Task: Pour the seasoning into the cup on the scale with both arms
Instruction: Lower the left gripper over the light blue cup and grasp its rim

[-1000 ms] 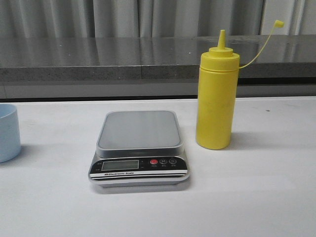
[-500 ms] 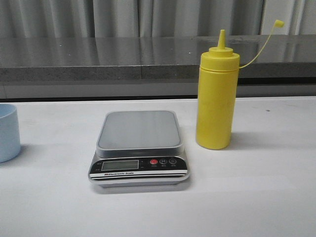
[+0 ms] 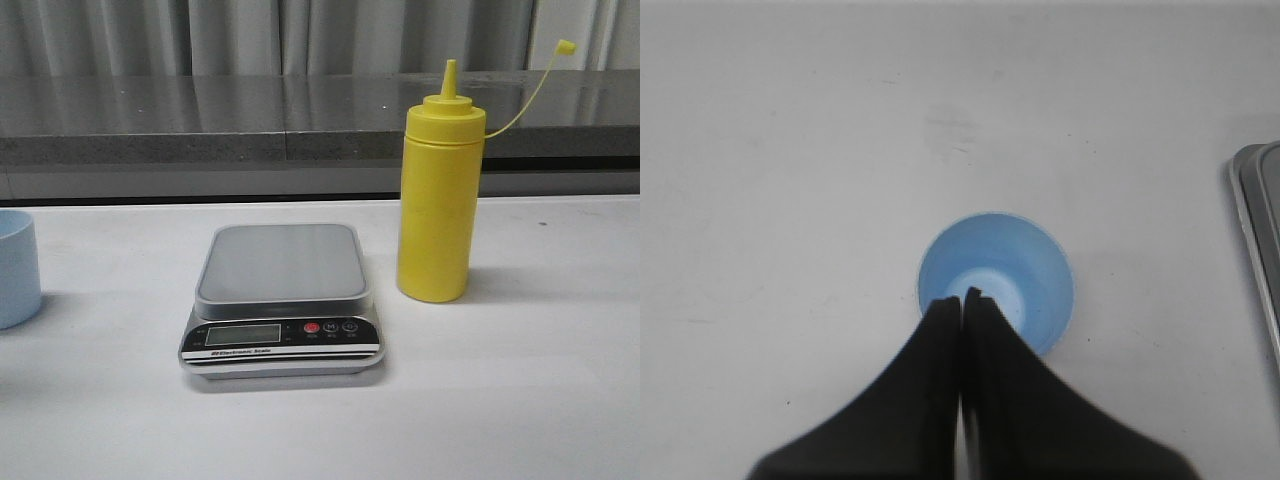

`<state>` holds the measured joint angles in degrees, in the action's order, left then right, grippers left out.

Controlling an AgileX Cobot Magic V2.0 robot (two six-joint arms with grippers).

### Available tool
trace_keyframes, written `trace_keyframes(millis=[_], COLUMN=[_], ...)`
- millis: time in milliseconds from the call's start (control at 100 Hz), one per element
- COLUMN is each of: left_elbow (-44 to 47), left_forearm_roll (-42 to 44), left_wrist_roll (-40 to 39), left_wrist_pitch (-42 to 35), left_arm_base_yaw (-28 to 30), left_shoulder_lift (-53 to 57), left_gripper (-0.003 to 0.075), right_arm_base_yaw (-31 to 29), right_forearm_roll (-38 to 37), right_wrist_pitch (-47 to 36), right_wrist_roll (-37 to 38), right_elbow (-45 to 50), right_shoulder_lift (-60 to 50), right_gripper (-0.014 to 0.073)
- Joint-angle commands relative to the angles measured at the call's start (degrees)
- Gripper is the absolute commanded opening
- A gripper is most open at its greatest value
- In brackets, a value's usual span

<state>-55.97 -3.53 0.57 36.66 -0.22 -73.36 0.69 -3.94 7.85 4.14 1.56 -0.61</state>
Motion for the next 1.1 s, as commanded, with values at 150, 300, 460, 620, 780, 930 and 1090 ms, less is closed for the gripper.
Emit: trace_keyframes(millis=[150,300,460,620,780,930,1090], left_elbow=[-2.23,-2.23,-2.23,-2.23,-2.23,-2.23,-2.23], left_forearm_roll=[-0.61,-0.61,-0.5,-0.5,-0.42,-0.42,-0.42], left_wrist_roll=[-0.57,-0.57,-0.57,-0.57,-0.57,-0.57,-0.57], left_wrist_pitch=[-1.93,-2.03,-2.26,-2.86,-3.75,-5.21,-6.49], left_arm_base_yaw=[0.14,0.14,0.14,0.14,0.17,0.17,0.17], left_shoulder_lift=[0.0,0.0,0.0,-0.27,-3.03,-6.88,-11.15], left_gripper=[0.0135,0.0437,0.0535,0.0535,0.0535,0.0535,0.0535], right_arm_base_yaw=[-0.32,-0.32,-0.32,-0.32,-0.32,-0.32,-0.32], right_forearm_roll=[-0.3,-0.3,-0.3,-0.3,-0.3,-0.3,-0.3], right_wrist_pitch=[-4.73,-4.73,-4.73,-4.73,-4.73,-4.73,-4.73], right_wrist_roll=[-0.41,-0.41,-0.41,-0.41,-0.41,-0.41,-0.41], right_elbow=[-1.21,-1.21,-1.21,-1.21,-1.21,-1.21,-1.21], right_shoulder_lift=[-1.11,-1.11,-1.11,-1.11,-1.11,-1.11,-1.11], right_gripper=[-0.0067,-0.0067,-0.0067,-0.0067,-0.0067,-0.0067,-0.0067])
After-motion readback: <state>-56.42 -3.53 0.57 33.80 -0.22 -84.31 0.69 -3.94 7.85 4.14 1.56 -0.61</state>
